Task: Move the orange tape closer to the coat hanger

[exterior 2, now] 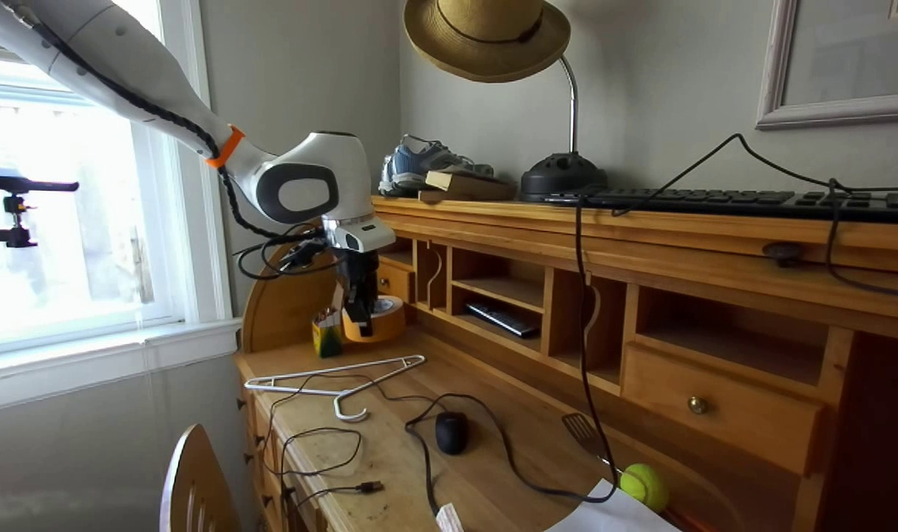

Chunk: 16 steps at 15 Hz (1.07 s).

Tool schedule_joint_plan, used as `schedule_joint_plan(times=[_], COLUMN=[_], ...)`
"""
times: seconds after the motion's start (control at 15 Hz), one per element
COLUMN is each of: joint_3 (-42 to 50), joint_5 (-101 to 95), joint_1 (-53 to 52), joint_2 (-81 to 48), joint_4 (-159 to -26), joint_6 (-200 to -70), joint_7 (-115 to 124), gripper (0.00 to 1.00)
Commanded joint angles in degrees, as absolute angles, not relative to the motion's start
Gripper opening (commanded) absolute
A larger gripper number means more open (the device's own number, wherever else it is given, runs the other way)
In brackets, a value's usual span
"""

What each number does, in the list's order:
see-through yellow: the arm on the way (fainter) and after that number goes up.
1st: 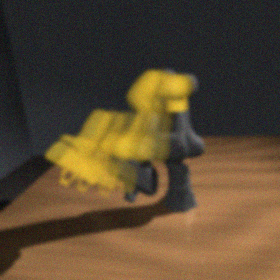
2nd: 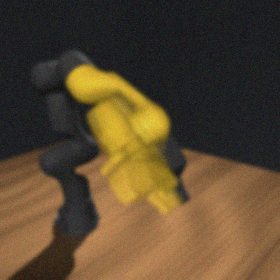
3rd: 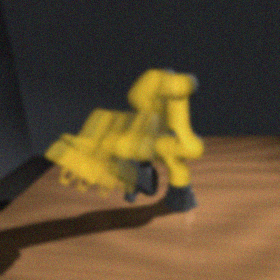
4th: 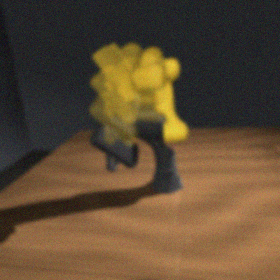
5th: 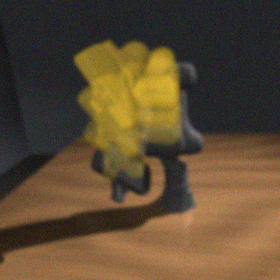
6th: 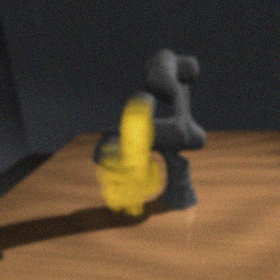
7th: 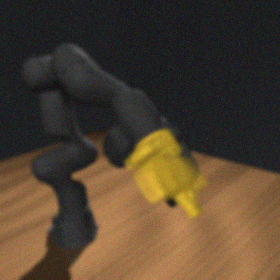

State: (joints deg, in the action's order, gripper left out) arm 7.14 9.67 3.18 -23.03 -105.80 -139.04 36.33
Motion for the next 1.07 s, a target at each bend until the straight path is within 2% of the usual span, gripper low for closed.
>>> schedule_joint_plan(times=[0.0, 1.0], joint_3=[8.47, 7.75], joint_5=[7.89, 11.86], joint_1=[1.99, 1.50], joint_2=[-25.76, -51.64], joint_4=[-104.19, -76.00], joint_6=[-137.75, -136.11], joint_7=[38.13, 52.58], gripper=[0.07, 0.07])
